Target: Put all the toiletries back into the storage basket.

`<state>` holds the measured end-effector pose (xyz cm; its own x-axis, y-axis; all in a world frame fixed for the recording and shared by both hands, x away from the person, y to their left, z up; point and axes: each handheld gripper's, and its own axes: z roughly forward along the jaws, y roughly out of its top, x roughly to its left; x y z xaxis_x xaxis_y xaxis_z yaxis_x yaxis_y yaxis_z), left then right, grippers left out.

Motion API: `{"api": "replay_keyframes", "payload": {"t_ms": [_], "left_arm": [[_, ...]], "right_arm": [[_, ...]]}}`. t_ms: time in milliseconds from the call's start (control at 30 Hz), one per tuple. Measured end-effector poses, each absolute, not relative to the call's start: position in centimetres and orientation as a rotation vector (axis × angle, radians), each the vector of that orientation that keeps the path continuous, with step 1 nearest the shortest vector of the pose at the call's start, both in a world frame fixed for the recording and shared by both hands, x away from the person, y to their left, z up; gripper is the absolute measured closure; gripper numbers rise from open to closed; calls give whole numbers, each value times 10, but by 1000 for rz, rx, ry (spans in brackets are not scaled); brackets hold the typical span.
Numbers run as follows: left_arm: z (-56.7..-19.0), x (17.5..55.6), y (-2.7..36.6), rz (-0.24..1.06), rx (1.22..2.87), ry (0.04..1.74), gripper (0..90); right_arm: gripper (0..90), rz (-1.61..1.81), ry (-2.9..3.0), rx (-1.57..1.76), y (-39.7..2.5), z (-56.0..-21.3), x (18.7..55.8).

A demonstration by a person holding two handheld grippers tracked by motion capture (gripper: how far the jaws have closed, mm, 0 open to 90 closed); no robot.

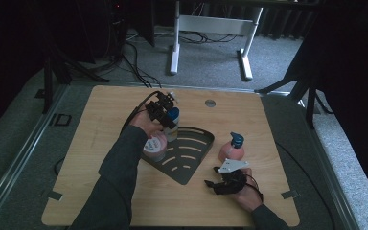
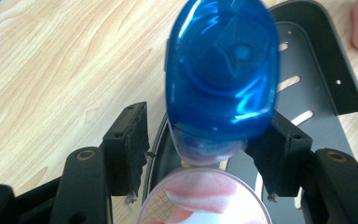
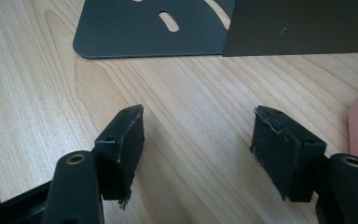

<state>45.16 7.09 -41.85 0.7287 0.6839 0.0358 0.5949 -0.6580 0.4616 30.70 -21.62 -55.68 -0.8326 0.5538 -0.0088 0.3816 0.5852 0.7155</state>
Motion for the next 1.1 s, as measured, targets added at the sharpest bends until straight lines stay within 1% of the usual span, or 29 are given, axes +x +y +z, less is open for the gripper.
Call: {"api": "replay_keyframes", "payload": {"t_ms": [233, 433, 567, 833, 1100], "left_arm": [[-412, 440, 82, 312, 2489, 969, 397], [-412, 431, 95, 325, 2440, 983, 397], [-410, 420, 101, 346, 2414, 957, 404], [-414, 396, 107, 369, 2390, 907, 440], [-425, 375, 106, 371, 2366, 853, 505]], "right_arm": [[337, 1086, 2584, 776, -216, -557, 307], [335, 1085, 2584, 776, -216, -557, 307], [335, 1084, 2585, 774, -216, -557, 307], [336, 1081, 2588, 776, -216, -557, 307], [337, 1078, 2588, 780, -216, -556, 308]]}}
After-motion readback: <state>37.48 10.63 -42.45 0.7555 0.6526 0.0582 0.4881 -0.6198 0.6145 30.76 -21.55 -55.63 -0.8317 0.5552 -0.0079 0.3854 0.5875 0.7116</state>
